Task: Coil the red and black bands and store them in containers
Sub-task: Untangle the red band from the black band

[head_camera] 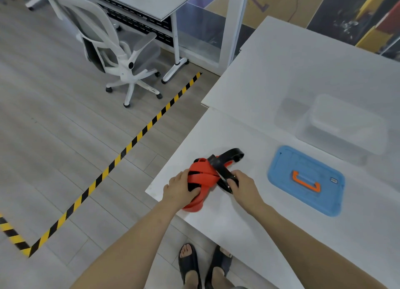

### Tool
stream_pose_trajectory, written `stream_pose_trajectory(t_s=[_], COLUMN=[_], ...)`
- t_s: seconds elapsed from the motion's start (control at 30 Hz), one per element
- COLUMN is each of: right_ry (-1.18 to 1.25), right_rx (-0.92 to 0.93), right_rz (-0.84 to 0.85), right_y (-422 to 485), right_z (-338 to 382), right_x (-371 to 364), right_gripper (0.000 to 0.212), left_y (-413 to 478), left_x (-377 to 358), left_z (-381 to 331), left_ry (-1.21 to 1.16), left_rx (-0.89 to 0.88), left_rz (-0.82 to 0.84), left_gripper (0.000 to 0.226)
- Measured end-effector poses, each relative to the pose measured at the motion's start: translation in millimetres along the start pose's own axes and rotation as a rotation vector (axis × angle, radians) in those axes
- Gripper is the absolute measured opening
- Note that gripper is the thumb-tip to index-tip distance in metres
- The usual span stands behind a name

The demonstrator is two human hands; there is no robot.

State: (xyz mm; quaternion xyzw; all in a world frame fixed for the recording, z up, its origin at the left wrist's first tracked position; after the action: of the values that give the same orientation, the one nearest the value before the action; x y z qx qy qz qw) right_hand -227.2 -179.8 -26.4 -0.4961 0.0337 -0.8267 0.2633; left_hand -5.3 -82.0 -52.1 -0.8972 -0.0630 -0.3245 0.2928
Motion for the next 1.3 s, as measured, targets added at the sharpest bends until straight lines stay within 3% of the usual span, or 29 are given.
stream_pose_trajectory(t_s=[0.07, 0.17, 0.23, 0.37, 0.5, 0.57, 0.67, 0.77, 0.9, 1.0, 1.1, 1.2, 1.3], right_ry=[0.016, 0.027, 0.015, 0.019, -0.052, -0.095, -0.130, -0.236, -0.352, -0.307, -0.299, -0.304, -0.309], right_rx=[-0.010, -0.021, -0.029, -0.114, -0.234, -0.247, -0.217, -0.150, -0.069, -0.085, -0.088, -0.085, -0.113], right_rz=[-0.016, -0.045, -0.088, -0.169, -0.063, 0.029, 0.100, 0.097, 0.052, 0.150, 0.304, 0.293, 0.222], right_y=[-2, -3, -4, -6, -1, 2, 8, 10, 12, 13, 8, 6, 5], right_z=[1, 2, 2, -7, -23, -22, -16, -7, -6, -8, -8, -6, -4], right_x=[-2, -2, 2, 12, 6, -3, -14, -16, -18, -27, -40, -45, -40], right_gripper=[0.012, 0.013, 0.013, 0.010, 0.019, 0.019, 0.016, 0.032, 0.059, 0.059, 0.069, 0.056, 0.064], left_y=[-1, 7, 12, 8, 3, 2, 2, 1, -2, 4, 3, 0, -3], left_x=[-4, 0, 8, 30, 46, 49, 45, 40, 38, 35, 36, 41, 45], left_z=[-2, 0, -2, -18, -13, -8, 4, 11, 2, 0, -8, -16, -20], left_ry=[0.020, 0.000, -0.164, -0.435, -0.699, -0.696, -0.604, -0.438, -0.267, -0.127, -0.194, -0.250, -0.281], left_rx=[0.043, 0.061, 0.048, 0.045, 0.173, 0.215, 0.303, 0.342, 0.245, 0.195, 0.143, 0.083, 0.050], left_rz=[0.044, -0.001, -0.095, -0.212, -0.233, -0.200, -0.121, -0.067, -0.105, -0.071, -0.066, -0.095, -0.114], left_gripper=[0.084, 0.055, 0.040, 0.032, 0.022, 0.022, 0.049, 0.070, 0.090, 0.081, 0.066, 0.053, 0.046])
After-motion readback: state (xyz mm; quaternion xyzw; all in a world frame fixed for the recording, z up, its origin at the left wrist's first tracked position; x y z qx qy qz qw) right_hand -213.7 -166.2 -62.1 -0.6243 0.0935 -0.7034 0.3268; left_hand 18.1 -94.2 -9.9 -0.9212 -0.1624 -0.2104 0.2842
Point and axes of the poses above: each hand's wrist, its own y-axis towards the middle knuckle, its own x-axis out of the back of the hand, z = x × y, the point moved 5 cm from there along y, towards the middle knuckle, and after that the axes turned 15 degrees about -y, right-handed, at the moved point
